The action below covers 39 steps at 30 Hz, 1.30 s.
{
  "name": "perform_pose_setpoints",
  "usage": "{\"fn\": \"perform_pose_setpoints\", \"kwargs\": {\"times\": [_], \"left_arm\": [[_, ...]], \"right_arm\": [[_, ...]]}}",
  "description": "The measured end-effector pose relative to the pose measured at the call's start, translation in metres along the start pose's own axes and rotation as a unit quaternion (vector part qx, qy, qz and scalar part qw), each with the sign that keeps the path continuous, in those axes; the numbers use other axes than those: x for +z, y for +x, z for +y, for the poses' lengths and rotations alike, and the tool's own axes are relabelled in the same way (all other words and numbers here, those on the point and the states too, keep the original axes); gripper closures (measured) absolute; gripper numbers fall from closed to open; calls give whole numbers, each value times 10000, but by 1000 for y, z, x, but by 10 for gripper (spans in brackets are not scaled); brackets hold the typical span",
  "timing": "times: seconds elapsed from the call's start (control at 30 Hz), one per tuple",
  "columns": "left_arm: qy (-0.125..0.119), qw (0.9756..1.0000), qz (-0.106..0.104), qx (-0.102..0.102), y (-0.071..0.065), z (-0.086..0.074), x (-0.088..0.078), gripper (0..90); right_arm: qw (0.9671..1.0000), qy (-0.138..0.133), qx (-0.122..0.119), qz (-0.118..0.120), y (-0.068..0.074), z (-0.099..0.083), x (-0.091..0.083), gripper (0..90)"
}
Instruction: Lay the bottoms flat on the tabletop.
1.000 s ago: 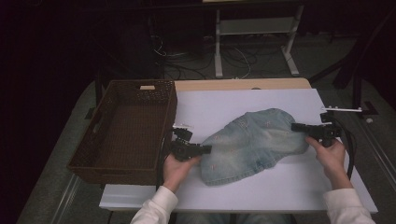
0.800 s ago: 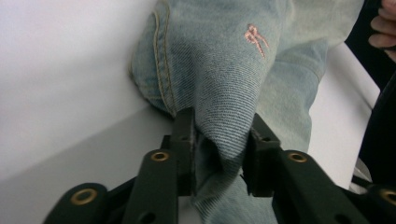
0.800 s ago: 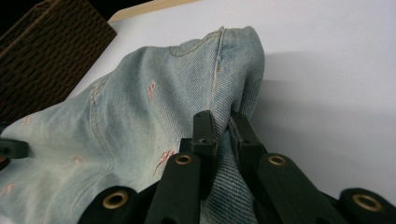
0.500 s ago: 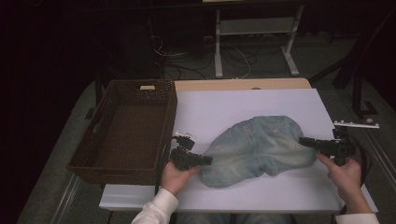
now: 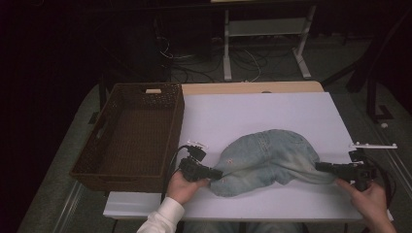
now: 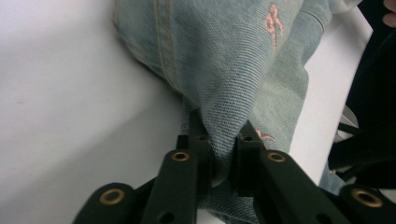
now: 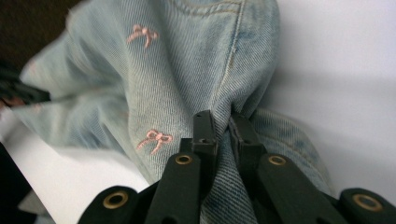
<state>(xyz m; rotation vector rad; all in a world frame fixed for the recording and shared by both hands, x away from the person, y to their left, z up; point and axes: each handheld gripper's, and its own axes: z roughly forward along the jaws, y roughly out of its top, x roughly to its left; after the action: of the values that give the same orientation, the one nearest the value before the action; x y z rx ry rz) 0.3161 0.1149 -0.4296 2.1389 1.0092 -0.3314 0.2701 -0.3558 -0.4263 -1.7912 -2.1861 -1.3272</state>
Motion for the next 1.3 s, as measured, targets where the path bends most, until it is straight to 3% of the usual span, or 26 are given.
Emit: {"fn": "perform_pose_setpoints", "kwargs": {"times": [0.07,0.27,0.43,0.57,0.63,0.67,0.73,0.87,1.03,1.3], "left_arm": [[28,10000,3,1,-1,0,2,837],[37,10000,-15,12,0,1,2,838],[14,9999,5,115,0,2,0,834],[-32,9999,-11,116,1,3,-2,812],[-107,9999,-72,92,0,3,-4,742],[-143,9998,-54,96,0,3,-4,659],[-213,9997,89,84,-2,5,-6,512],[-394,9984,384,161,-9,7,-10,373],[-476,9972,519,234,-14,10,-18,322],[-621,9958,666,117,-11,13,-26,277]], "right_arm": [[9999,141,-39,-33,1,-5,2,818],[9997,239,-51,-5,-1,-6,6,814],[9999,157,-16,45,-3,-5,4,780],[9998,168,-145,3,-1,-1,5,749],[9996,143,-239,-71,1,3,5,692],[9995,92,-285,-117,2,5,4,639],[9993,-37,-307,-200,3,11,3,554],[9982,-77,-482,-361,5,27,8,383],[9976,-27,-552,-416,4,43,16,299],[9973,74,-556,-468,-11,67,21,196]]}}
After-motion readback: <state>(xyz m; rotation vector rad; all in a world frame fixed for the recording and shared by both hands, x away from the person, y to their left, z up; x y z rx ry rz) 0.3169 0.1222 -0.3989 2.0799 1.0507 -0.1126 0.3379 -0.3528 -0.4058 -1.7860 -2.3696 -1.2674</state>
